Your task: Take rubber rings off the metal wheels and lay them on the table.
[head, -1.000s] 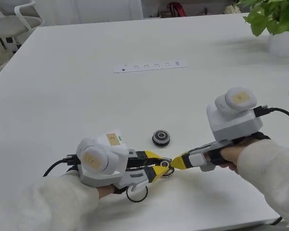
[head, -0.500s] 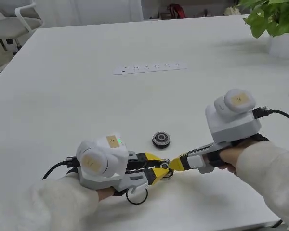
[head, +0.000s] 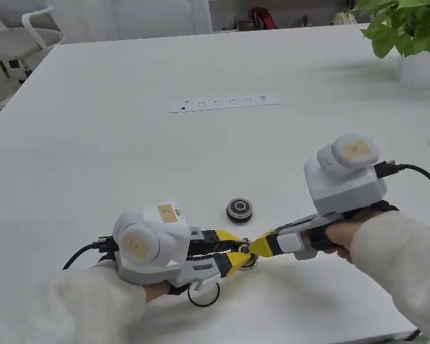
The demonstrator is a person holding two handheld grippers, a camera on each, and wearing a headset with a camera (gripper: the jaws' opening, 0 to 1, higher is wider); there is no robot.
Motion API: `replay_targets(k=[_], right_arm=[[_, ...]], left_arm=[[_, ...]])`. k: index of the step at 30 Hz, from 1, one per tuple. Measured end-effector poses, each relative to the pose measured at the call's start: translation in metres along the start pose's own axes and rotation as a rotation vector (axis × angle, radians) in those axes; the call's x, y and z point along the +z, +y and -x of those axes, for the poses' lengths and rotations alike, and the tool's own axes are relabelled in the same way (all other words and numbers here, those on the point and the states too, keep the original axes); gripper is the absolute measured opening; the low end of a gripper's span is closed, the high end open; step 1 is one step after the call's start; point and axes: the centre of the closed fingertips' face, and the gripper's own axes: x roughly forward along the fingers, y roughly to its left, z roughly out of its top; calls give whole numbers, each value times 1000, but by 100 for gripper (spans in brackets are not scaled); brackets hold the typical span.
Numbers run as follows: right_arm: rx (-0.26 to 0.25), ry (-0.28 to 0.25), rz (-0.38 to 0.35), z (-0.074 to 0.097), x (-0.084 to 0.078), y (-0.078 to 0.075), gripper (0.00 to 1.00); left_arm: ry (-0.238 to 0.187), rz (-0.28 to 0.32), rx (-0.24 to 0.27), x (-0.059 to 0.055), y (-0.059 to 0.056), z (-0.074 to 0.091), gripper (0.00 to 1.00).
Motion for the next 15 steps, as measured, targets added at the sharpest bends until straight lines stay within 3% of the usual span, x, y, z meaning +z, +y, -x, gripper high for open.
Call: replay_targets(k=[2, 4, 10, 13, 15], right_arm=[[27, -44, -30, 2, 8, 5, 0], [8, -56, -17, 4, 12, 1, 0], [-7, -33, -40, 4, 4, -7, 0], [-8, -32, -41, 3, 5, -8, 0], [-7, -28, -37, 3, 4, -7, 0]], left_arm=[[0, 1, 0, 0, 0, 0, 14], [-1, 1, 1, 0, 0, 0, 14], [-5, 10, 4, 0, 0, 0, 14], [-22, 71, 14, 1, 1, 0, 14], [-19, 57, 12, 1, 1, 0, 14]])
